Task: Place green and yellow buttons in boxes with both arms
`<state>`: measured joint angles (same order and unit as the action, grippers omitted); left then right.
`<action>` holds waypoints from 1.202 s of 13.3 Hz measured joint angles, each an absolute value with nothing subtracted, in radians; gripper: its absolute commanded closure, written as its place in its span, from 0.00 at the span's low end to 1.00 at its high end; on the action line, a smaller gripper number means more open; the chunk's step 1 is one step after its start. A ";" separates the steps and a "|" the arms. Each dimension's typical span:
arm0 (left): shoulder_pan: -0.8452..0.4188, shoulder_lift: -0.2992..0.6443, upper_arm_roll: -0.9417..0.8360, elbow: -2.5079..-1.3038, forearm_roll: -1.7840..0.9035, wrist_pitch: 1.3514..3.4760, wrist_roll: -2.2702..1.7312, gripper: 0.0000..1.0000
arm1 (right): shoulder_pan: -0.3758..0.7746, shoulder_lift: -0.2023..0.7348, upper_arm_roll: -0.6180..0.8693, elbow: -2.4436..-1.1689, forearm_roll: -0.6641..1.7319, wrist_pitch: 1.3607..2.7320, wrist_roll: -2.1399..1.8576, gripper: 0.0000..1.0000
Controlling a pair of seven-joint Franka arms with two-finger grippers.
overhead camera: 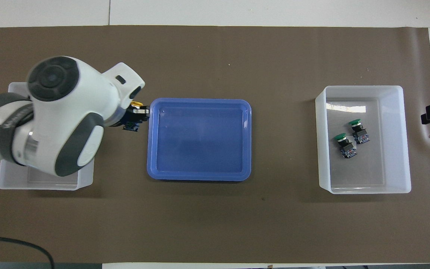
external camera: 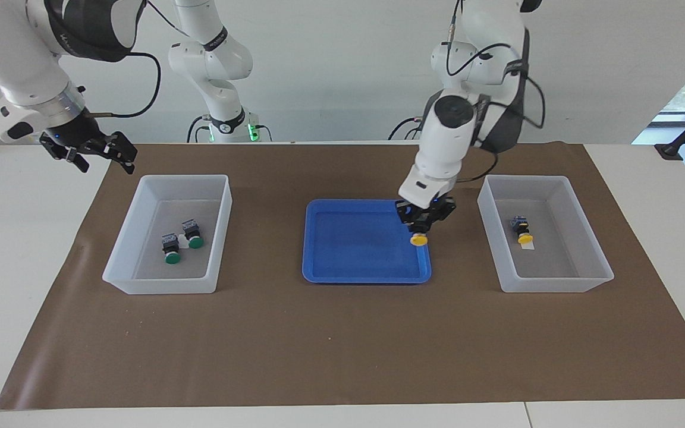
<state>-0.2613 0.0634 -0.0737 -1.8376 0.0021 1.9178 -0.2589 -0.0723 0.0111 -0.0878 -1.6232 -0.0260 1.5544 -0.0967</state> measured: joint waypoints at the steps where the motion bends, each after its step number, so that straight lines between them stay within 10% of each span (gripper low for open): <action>1: -0.190 0.039 -0.071 -1.844 -0.003 1.888 -0.147 1.00 | -0.072 0.011 -0.087 -1.623 -0.026 1.554 -0.097 0.00; 5: 0.032 0.030 -0.065 -1.994 -0.016 2.010 0.194 1.00 | -0.072 0.007 -0.087 -1.623 -0.026 1.554 -0.097 0.00; 6: 0.051 0.030 -0.066 -2.043 -0.016 2.059 0.228 0.28 | -0.072 0.006 -0.087 -1.623 -0.026 1.554 -0.097 0.00; 7: 0.060 0.030 -0.066 -2.071 -0.017 2.084 0.247 0.00 | -0.071 0.005 -0.086 -1.623 -0.026 1.554 -0.097 0.00; 16: 0.059 -0.002 -0.076 -1.852 -0.020 1.855 0.191 0.00 | -0.068 0.001 -0.084 -1.623 -0.026 1.554 -0.097 0.00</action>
